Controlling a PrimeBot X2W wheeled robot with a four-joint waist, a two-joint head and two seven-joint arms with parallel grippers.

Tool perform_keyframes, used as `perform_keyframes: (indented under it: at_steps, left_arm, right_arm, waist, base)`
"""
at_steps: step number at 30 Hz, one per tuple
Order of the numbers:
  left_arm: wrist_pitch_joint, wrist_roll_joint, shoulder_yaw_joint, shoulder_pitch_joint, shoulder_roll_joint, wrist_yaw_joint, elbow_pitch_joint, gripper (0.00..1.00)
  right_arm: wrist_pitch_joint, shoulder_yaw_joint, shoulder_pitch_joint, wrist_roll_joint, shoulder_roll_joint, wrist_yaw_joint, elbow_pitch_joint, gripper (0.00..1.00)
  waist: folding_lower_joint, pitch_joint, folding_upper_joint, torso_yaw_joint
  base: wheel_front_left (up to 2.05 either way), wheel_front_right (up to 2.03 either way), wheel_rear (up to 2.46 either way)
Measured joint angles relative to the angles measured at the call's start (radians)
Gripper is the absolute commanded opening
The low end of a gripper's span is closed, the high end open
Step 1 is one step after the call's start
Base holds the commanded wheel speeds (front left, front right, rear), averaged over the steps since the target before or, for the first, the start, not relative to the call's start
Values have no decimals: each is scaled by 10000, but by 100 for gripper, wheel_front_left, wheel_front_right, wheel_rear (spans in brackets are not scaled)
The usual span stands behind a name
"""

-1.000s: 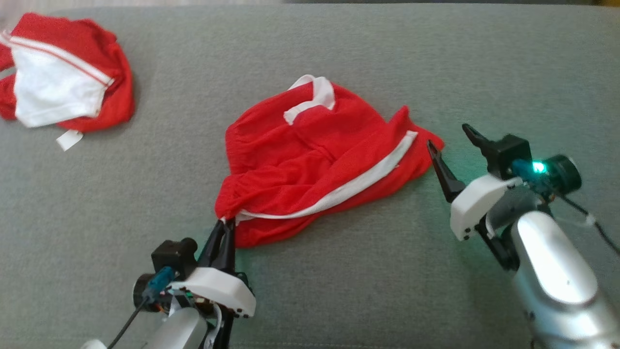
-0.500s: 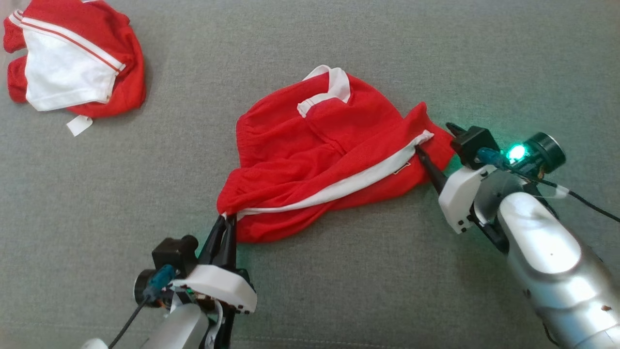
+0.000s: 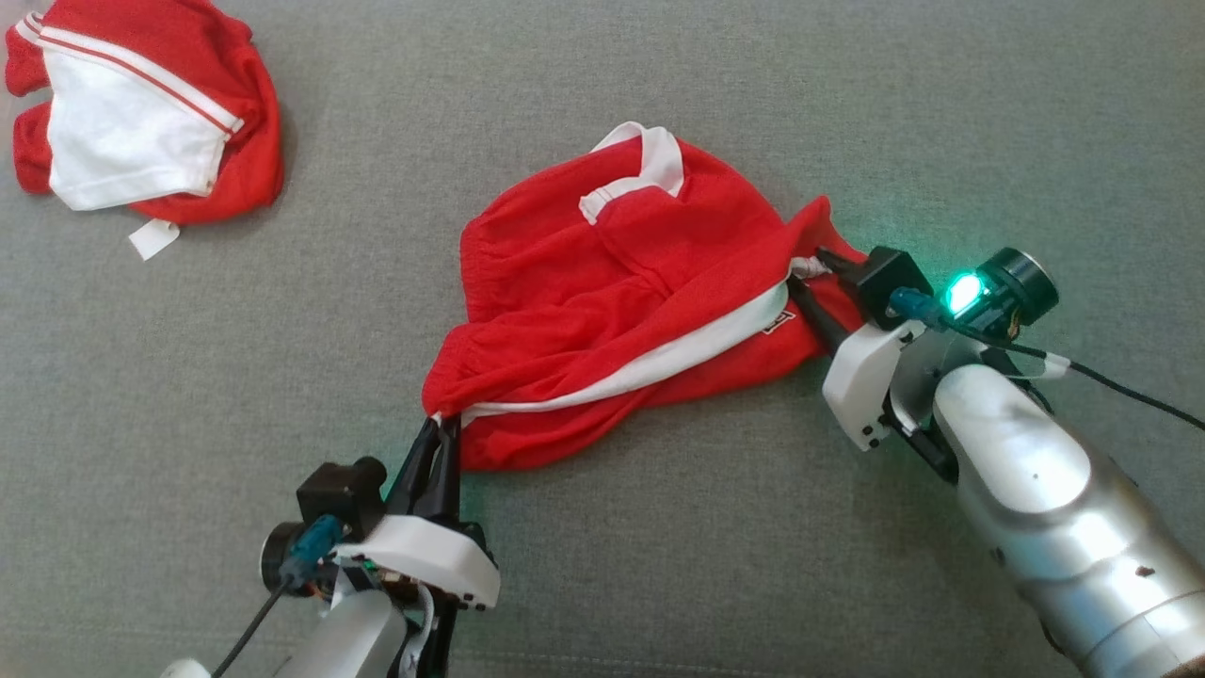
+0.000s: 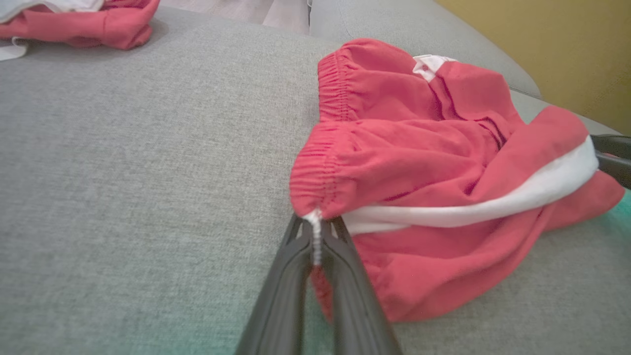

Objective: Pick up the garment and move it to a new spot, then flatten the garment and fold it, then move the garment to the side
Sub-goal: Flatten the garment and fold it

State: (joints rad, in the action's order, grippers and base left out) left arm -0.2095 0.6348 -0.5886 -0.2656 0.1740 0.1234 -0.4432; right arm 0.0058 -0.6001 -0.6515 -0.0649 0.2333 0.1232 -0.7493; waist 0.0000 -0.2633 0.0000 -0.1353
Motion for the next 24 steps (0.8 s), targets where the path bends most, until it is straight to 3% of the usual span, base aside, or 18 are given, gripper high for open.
perform_keyframes:
  at_steps: [4,7,11,13,19,20,22,23,24]
  left_arm:
    - [-2,2,0,0,10,8,12,0]
    - [-2,2,-2,0,17,10,40,0]
    - [-2,4,-10,0,27,12,73,0]
    - [-2,4,-19,0,31,13,86,0]
    - [-2,4,-38,-1,36,88,104,0]
    - [-4,6,-38,-2,38,90,104,0]
    - [-31,6,-42,-2,42,92,104,0]
    - [-31,8,-44,-2,44,96,104,0]
    - [-31,8,-48,-2,44,98,104,0]
  right_arm:
    - [-98,15,-170,2,-12,0,-115,51]
    - [-148,23,-297,4,-52,0,-207,44]
    - [-146,27,-361,2,-142,0,-445,20]
    - [-146,25,-364,0,-209,0,-525,0]
    - [-146,75,-553,-228,-320,0,-759,1]
    - [-146,130,-599,-236,-322,0,-769,22]
    - [-146,240,-637,-343,-336,0,-830,93]
    - [-142,276,-638,-445,-341,0,-886,100]
    - [-96,293,-638,-527,-343,0,-928,100]
  waist:
    - [0,-26,0,29]
    - [0,-57,0,43]
    - [0,-111,0,43]
    - [0,-137,0,40]
    - [0,-191,0,34]
    - [0,-192,0,37]
    - [0,-188,0,44]
    - [0,-185,0,47]
    - [0,-183,0,48]
  base:
    - [0,0,0]
    - [0,0,0]
    - [0,0,0]
    - [0,0,0]
    - [0,0,0]
    - [0,0,0]
    - [0,0,0]
    - [0,0,0]
    - [0,0,0]
